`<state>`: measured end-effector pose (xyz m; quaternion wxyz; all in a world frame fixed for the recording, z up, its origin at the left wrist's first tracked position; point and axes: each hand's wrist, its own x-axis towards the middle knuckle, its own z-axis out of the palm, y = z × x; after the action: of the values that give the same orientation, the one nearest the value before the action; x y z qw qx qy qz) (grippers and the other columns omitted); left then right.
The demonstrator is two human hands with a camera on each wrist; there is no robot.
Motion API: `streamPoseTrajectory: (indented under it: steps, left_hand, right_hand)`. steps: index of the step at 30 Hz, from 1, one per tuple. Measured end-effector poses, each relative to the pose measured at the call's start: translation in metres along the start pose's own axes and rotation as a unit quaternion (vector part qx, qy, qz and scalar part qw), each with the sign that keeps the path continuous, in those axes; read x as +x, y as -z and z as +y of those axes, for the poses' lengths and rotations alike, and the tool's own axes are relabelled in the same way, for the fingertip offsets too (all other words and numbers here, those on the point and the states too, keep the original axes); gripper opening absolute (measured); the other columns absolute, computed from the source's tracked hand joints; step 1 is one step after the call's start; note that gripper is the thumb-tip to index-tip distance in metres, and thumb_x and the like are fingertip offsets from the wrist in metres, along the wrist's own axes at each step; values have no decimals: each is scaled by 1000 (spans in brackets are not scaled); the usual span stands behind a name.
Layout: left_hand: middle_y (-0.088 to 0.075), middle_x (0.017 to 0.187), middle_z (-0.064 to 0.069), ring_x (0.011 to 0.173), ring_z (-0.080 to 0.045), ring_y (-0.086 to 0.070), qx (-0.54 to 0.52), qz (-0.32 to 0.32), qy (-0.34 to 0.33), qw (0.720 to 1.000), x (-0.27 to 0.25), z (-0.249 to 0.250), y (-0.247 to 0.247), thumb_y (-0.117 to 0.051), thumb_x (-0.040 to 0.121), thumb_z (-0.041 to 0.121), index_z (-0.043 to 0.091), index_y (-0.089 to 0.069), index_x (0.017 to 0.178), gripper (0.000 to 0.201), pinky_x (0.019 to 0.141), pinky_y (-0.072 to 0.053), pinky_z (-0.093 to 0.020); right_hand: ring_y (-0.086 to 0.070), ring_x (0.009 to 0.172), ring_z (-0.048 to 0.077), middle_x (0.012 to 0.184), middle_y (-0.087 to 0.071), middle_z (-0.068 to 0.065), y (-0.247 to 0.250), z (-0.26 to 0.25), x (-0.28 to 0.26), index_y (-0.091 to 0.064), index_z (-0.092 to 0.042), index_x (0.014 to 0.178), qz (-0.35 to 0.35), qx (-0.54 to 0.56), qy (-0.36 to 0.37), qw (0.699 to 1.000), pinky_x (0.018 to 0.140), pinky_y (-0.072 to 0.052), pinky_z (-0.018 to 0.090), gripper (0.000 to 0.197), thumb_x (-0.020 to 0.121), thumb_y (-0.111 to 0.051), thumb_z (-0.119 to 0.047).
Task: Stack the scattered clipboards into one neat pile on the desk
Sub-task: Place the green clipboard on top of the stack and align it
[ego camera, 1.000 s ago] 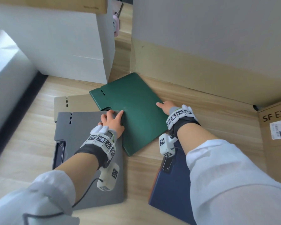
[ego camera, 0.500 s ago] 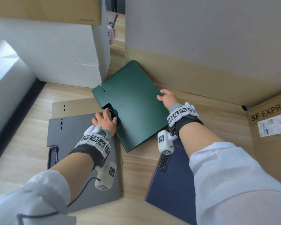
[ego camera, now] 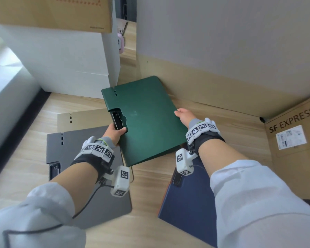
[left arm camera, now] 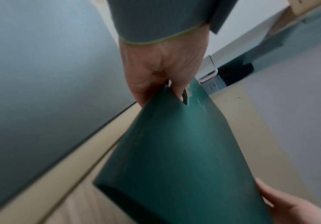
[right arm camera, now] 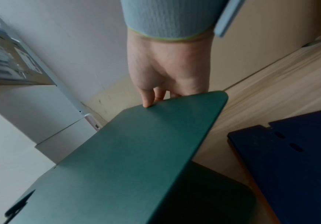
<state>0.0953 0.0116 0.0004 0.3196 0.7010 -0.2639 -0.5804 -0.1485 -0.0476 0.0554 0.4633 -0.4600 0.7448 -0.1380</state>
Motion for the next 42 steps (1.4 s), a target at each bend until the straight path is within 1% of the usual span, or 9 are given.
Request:
streamPoseTrajectory:
  steps: [3, 6, 11, 16, 21, 28, 30, 34, 42]
  left_hand:
    - [-57, 85, -7, 70, -17, -55, -50, -41, 8, 998, -4, 2, 5, -48, 96, 8, 9, -47, 123, 27, 54, -55, -28]
    - [-59, 91, -10, 72, -18, -57, -53, -84, 18, 995, -10, 6, 6, -49, 96, 7, 10, -45, 121, 26, 66, -54, -32]
    - [-56, 85, -6, 73, -18, -55, -30, -153, 26, 987, -34, 9, -3, -43, 97, 3, 12, -44, 119, 23, 57, -58, -29]
    - [-56, 87, -6, 83, -25, -57, 86, -212, 45, 973, -55, -2, -49, -49, 95, 1, 11, -44, 131, 38, 67, -57, -38]
    - [-59, 127, -27, 115, -41, -58, 341, -204, -52, 916, -64, -21, -103, -46, 97, 18, -3, -45, 132, 41, 85, -47, -39]
    - [-65, 110, -23, 98, -35, -64, 495, -257, -68, 827, -83, -43, -152, -45, 95, 18, -1, -54, 125, 37, 95, -53, -42]
    - [-65, 120, -22, 109, -37, -64, 502, -267, -63, 821, -86, -49, -156, -45, 95, 16, 4, -52, 130, 38, 95, -53, -43]
    - [-63, 125, -23, 113, -36, -62, 524, -273, -56, 805, -91, -55, -161, -42, 95, 12, 4, -48, 135, 41, 98, -51, -44]
    - [-51, 140, -19, 127, -34, -52, 584, -195, -62, 786, -93, -60, -174, -41, 96, 10, 2, -49, 135, 40, 101, -44, -36]
  right_hand:
    - [-45, 132, 30, 144, -46, 11, -4, 5, -7, -37, -16, 143, -33, 4, -17, 999, 109, -35, 38, 46, 98, -40, -29]
    - [-52, 117, 29, 144, -46, 10, -7, 12, -11, -22, -21, 149, -69, 17, -47, 996, 106, -42, 41, 54, 99, -36, -36]
    - [-55, 122, 26, 151, -35, 8, 14, 39, -20, -15, -18, 151, -7, 22, -102, 994, 51, -44, 21, 62, 98, -37, -40]
    - [-52, 122, 38, 131, -54, 17, 43, 101, -30, -44, -4, 138, 38, 26, -135, 990, 103, -44, 48, 57, 94, -45, -40]
    - [-57, 117, 39, 114, -59, 22, 65, 179, -52, -52, 3, 126, 88, 10, -212, 973, 98, -48, 49, 54, 89, -54, -37]
    - [-57, 106, 31, 118, -57, 15, 79, 230, -100, -45, -2, 135, 126, -1, -295, 947, 93, -46, 35, 52, 93, -52, -32]
    - [-56, 104, 29, 127, -55, 13, 75, 236, -106, -40, -3, 141, 132, -3, -293, 947, 85, -43, 33, 54, 94, -52, -27]
    - [-42, 136, 28, 151, -39, 10, 70, 244, -110, -35, -4, 144, 142, -31, -285, 948, 107, -35, 33, 53, 95, -50, -18]
    - [-49, 129, 30, 144, -47, 12, 65, 235, -107, -39, -6, 142, 141, -19, -325, 935, 103, -40, 34, 58, 91, -59, -22]
